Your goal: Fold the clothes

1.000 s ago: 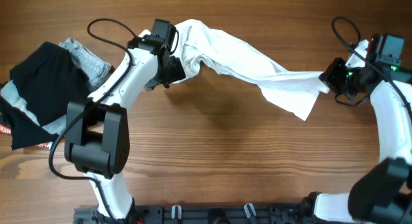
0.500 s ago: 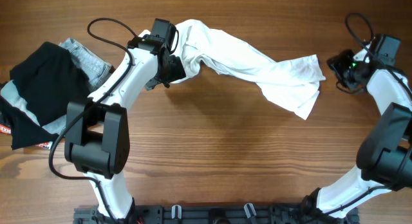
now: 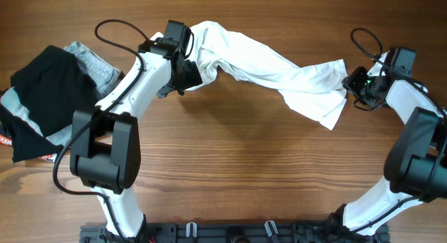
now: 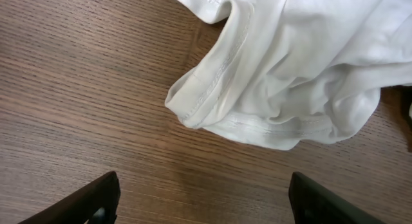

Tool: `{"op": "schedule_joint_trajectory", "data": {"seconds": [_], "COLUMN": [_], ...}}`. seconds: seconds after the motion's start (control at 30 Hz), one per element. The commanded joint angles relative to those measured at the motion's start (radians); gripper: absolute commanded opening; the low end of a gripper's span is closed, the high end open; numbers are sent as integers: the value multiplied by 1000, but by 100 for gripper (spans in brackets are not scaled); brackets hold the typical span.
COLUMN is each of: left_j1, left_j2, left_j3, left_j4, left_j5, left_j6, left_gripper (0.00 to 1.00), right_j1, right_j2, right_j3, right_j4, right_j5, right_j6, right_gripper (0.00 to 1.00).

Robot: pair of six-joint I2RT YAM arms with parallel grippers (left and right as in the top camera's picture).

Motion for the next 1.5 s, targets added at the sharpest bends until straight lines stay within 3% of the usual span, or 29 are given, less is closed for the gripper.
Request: {"op": "schedule_joint_trajectory", "data": {"seconds": [0.0,0.07,0.13,0.23,0.43,0.67,0.8,0.9,1.0,1.1,1.23,1.37,1.47], "left_j1": [-4,-10,-16,-19,-19,-19,-19,-19,-25,-57,-141,-254,-312], "left_j2": [16,16,16,16,15,16,16,17,32,76,103,122,162], "left_j3": [-5,-5,-5,-5,-5,-5,-5,-5,-5,-5,-5,-5,-5], "left_j4": [-1,-1,0,0,0,1,13,33,49,74,139,239,353], "left_j5": [17,16,16,16,16,16,16,43,88,115,264,263,263], "left_j6": [4,5,5,5,5,5,5,8,8,8,8,2,-92], "left_gripper": [86,86,86,86,87,90,90,89,89,88,88,92,93], "right_j1": [3,2,2,2,-13,-16,-16,-23,-68,-94,-94,-94,-94], "right_j2": [68,102,105,105,-6,-468,-637,-653,-646,-644,-606,-575,-575], "right_j3": [-7,-7,-7,-6,53,93,93,93,93,93,93,93,93], "right_j4": [16,23,48,69,-37,-351,-389,-485,-505,-506,-520,-538,-539], "right_j5": [18,18,18,18,2,156,222,396,445,438,436,386,383], "right_j6": [28,47,64,96,81,46,46,120,168,138,121,100,69], "right_gripper": [41,40,33,4,4,4,4,4,4,4,4,4,4]}}
